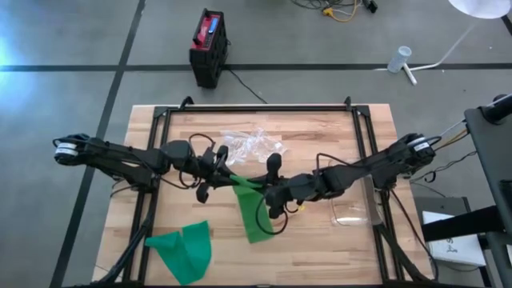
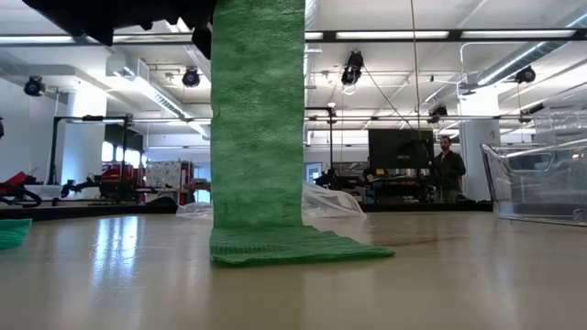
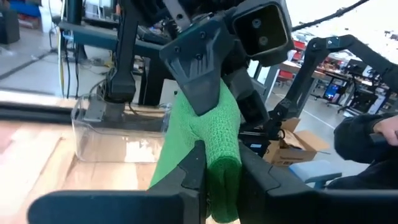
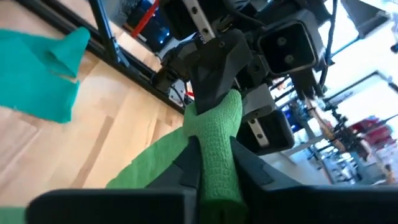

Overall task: Roll bandage
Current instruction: Roll the green bandage

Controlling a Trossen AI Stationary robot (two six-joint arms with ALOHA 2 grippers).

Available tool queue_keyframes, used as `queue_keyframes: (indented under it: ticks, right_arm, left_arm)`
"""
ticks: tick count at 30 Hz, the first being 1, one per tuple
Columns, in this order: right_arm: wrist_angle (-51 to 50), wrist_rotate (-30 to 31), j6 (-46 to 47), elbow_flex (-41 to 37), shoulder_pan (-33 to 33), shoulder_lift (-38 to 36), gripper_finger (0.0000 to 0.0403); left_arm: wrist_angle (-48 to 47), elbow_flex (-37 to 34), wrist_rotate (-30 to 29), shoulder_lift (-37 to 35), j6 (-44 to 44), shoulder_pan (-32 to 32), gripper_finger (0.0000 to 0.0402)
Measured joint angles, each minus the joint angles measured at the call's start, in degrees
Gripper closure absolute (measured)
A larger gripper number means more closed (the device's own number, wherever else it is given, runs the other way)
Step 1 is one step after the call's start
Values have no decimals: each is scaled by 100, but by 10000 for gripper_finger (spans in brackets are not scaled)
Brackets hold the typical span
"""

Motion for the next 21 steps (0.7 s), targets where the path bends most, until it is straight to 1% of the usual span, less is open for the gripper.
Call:
queue_keyframes:
  ticks: [4, 10, 13, 17, 19, 21]
  right_arm:
    - [-4, -68, 383, -2, 0, -196, 375]
    - [1, -232, 1085, -7, 0, -555, 362]
    - [44, -287, 1315, 0, -10, -629, 367]
    - [12, -348, 1543, 0, 0, -638, 370]
    - [33, -449, 1641, 0, -15, -636, 368]
    - [22, -621, 1748, 0, -22, -636, 366]
  left_arm:
    - [185, 11, -85, -55, 340, -89, 321]
    - [334, 15, -74, 45, 557, -324, 250]
    - [366, 4, -293, 151, 614, -420, 224]
    - [501, 4, -523, 300, 589, -422, 206]
    - [644, 4, -688, 381, 574, -422, 206]
    - [732, 4, -807, 437, 570, -422, 214]
